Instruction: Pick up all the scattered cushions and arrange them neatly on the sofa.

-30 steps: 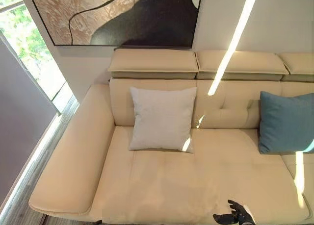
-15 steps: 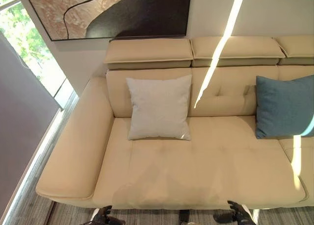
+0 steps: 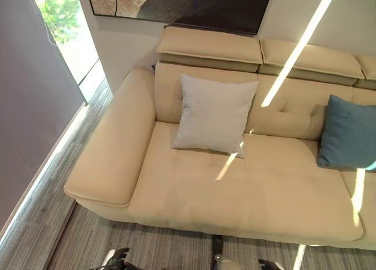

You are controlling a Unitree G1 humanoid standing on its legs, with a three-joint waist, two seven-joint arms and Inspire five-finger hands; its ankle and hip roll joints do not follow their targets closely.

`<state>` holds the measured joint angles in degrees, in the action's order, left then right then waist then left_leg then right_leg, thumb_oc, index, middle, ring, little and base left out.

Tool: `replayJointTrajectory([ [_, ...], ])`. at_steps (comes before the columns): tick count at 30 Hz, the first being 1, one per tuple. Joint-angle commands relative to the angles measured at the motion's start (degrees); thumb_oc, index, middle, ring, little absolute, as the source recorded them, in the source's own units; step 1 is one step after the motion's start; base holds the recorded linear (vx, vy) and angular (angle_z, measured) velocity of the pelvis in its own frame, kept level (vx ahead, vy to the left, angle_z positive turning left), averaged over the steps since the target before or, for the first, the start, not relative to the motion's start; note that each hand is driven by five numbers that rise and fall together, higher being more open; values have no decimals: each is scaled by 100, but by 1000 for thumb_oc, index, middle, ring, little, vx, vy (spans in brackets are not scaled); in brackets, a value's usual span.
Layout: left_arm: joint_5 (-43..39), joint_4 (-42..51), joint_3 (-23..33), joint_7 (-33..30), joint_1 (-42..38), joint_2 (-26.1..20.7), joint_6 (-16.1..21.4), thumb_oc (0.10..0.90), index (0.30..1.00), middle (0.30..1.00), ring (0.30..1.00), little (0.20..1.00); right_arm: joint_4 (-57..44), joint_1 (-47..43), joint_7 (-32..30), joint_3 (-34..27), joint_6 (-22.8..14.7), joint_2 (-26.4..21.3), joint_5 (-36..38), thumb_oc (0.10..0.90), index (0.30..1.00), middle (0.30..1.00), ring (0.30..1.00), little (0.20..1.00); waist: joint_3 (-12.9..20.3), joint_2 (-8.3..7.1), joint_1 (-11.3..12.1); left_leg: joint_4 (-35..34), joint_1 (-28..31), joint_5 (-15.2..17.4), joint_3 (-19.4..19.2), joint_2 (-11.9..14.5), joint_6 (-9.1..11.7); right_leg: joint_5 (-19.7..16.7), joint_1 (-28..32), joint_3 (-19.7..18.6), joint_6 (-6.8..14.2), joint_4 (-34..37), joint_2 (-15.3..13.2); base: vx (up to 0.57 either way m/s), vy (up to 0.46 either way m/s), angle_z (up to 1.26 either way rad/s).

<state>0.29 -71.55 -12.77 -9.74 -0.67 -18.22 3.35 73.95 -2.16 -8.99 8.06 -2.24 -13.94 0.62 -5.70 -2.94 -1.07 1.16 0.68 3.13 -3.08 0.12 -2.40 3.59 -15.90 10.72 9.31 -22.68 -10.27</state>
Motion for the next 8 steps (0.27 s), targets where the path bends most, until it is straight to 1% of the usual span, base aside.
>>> replayJointTrajectory([
  [1,73,-11,325,-73,-290,87,82,800,900,900,900,900,-253,-486,-220,18,-101,-366,46,800,900,900,900,900,66,-26,214,-82,-365,285,185,-153,240,-135,1322,106,-99,1532,127,-137,-101,0],
  [2,52,-27,356,-74,-276,99,81,800,900,900,900,900,-247,-518,-244,32,-92,-360,31,800,900,900,900,900,154,-64,278,-155,-401,236,125,-164,260,-124,1489,256,-71,1801,118,-129,-110,-8],
  [3,47,-36,363,-76,-270,117,86,800,900,900,900,900,-251,-534,-257,44,-94,-348,30,800,900,900,900,900,220,-87,311,-205,-421,187,87,-172,269,-120,1565,315,-53,1987,128,-50,-69,-43],
  [5,-12,-54,388,-82,-281,125,88,800,900,900,900,900,-250,-585,-256,93,-71,-313,41,800,900,900,900,900,335,-124,330,-347,-426,105,19,-165,303,-87,1629,257,-40,2250,187,-31,-54,-50],
  [7,-6,-72,389,-77,-284,134,73,800,900,900,900,900,-238,-601,-256,124,-53,-293,22,800,900,900,900,900,369,-127,342,-406,-394,87,10,-152,312,-63,1660,235,-38,2318,211,-8,-47,-12],
  [8,7,-89,331,-79,-318,162,54,800,900,900,900,900,-231,-643,-257,179,-45,-257,10,800,900,900,900,900,355,-115,303,-402,-332,68,26,-104,330,-19,1680,192,-83,2306,275,-20,-64,1],
])
